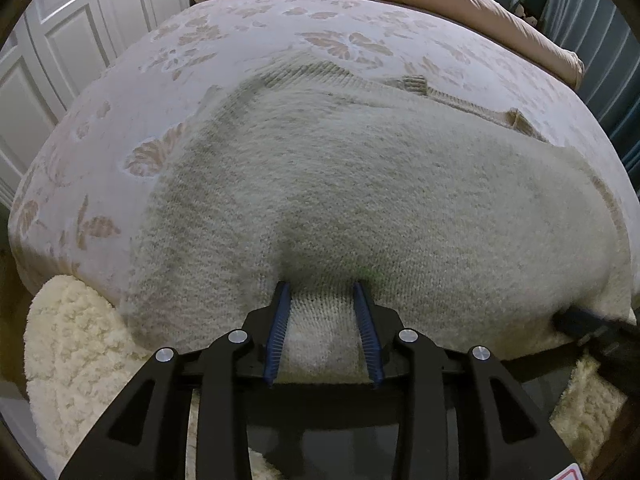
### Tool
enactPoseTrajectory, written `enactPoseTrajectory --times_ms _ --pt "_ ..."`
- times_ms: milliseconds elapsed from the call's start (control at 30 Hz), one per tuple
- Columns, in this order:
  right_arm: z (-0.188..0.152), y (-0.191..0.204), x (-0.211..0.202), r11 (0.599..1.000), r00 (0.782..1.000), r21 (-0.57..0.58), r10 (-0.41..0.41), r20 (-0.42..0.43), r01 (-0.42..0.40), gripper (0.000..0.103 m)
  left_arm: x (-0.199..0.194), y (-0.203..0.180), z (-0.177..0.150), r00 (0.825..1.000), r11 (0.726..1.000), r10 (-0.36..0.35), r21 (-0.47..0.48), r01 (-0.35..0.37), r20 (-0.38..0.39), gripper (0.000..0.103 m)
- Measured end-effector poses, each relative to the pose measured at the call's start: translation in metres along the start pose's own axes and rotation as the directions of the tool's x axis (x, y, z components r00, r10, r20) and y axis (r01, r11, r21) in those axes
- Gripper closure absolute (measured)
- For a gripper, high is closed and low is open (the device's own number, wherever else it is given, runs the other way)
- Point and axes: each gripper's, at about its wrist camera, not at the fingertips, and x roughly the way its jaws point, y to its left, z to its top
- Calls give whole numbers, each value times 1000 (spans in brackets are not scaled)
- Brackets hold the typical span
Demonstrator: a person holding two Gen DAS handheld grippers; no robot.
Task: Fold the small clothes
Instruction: 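Release the sweater and press both open grippers onto the folded bundle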
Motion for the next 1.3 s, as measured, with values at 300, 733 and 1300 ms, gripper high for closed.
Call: enactPoseTrajectory --times_ms 300,733,1300 --pt "13 30 34 996 1000 -91 2 9 -1 68 0 2 -1 1000 1000 -5 3 5 6 67" --pt "58 38 27 997 999 -65 48 11 -48 67 -1 30 49 999 993 -30 -117 33 30 56" --pt "109 59 62 996 1000 -86 -20 4 20 67 9 34 35 999 997 -15 -76 18 38 47"
